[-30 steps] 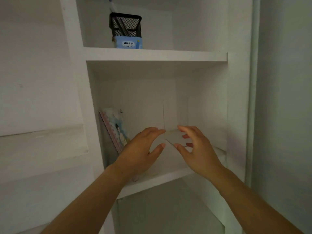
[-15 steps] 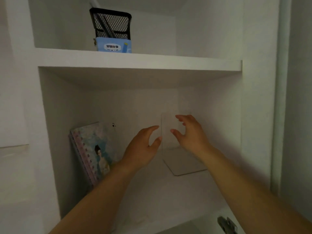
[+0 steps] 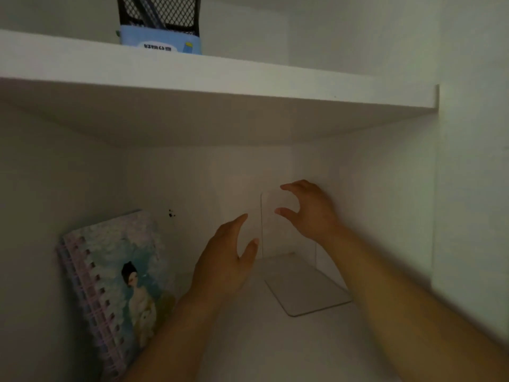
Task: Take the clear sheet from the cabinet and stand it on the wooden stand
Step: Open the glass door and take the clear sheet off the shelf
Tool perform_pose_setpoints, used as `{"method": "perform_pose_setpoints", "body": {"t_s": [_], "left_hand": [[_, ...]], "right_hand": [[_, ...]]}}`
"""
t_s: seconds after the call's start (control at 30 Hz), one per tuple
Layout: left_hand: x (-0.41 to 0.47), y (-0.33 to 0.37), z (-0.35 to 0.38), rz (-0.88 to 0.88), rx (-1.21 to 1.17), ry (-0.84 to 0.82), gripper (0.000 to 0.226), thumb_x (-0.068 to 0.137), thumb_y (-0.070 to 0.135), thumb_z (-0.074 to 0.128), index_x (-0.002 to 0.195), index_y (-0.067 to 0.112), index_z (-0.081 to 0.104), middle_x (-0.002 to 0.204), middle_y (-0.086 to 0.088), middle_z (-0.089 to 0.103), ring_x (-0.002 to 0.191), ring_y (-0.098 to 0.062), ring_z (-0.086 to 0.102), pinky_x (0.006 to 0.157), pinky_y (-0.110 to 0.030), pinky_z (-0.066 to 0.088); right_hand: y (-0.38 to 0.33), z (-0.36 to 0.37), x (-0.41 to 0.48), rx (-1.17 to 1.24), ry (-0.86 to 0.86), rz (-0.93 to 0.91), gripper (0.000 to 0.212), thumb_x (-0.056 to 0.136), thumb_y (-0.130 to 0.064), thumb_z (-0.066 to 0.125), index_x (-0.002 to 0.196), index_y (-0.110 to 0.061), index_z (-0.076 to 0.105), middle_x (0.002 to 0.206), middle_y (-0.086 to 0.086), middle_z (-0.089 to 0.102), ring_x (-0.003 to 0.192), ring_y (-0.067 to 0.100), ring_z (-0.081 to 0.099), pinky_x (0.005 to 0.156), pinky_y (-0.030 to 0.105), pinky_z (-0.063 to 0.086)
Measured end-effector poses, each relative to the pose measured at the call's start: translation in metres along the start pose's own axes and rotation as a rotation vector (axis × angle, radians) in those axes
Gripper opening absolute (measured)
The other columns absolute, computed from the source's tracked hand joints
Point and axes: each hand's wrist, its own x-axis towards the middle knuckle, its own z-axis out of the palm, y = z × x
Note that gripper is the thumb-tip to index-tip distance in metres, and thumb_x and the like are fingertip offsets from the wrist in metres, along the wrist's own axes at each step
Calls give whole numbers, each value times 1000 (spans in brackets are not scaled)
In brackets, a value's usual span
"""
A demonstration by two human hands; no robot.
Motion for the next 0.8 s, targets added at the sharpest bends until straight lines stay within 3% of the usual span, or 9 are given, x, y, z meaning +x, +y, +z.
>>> {"method": "perform_pose_setpoints", "body": {"t_s": [0.3, 0.4, 0.47, 0.6, 0.8], "left_hand": [[-1, 1, -2, 33, -2, 45, 51, 91, 42, 44, 139, 37, 27, 144, 9, 36, 128, -8, 36, 100, -23, 31], [-2, 2, -5, 31, -12, 72, 50, 91, 41, 45, 139, 35, 30, 142, 8, 38, 127, -9, 37, 98, -20, 29], [-3, 4, -8, 16, -40, 85, 50, 91, 40, 44, 139, 34, 30, 142, 8, 38, 126, -8, 36, 97, -18, 27], [-4, 8, -14, -1, -103, 103, 50, 92, 40, 42, 140, 33, 29, 142, 10, 37, 124, -4, 36, 98, -17, 26], [-8, 23, -19, -15, -196, 107, 49, 93, 38, 43, 139, 33, 31, 137, 13, 39, 118, 2, 36, 97, -16, 26]], "right_hand": [[-9, 4, -12, -6, 148, -10, 45, 77, -31, 71, 117, -13, 58, 110, 8, 60, 108, 24, 49, 89, 26, 37], [-19, 2, -14, -62, 157, -9, 45, 76, -34, 71, 115, -15, 60, 108, 8, 61, 104, 27, 52, 92, 40, 43], [-28, -2, -13, -126, 175, -33, 42, 73, -38, 72, 109, -17, 63, 99, 8, 64, 95, 29, 56, 87, 46, 45], [-46, -14, -20, -86, 197, -86, 34, 72, -33, 75, 102, -18, 67, 89, 6, 65, 84, 27, 57, 68, 38, 49], [-53, -31, -34, -28, 102, -56, 37, 82, -22, 66, 119, -23, 60, 102, 2, 62, 96, 17, 50, 72, 25, 39]]}}
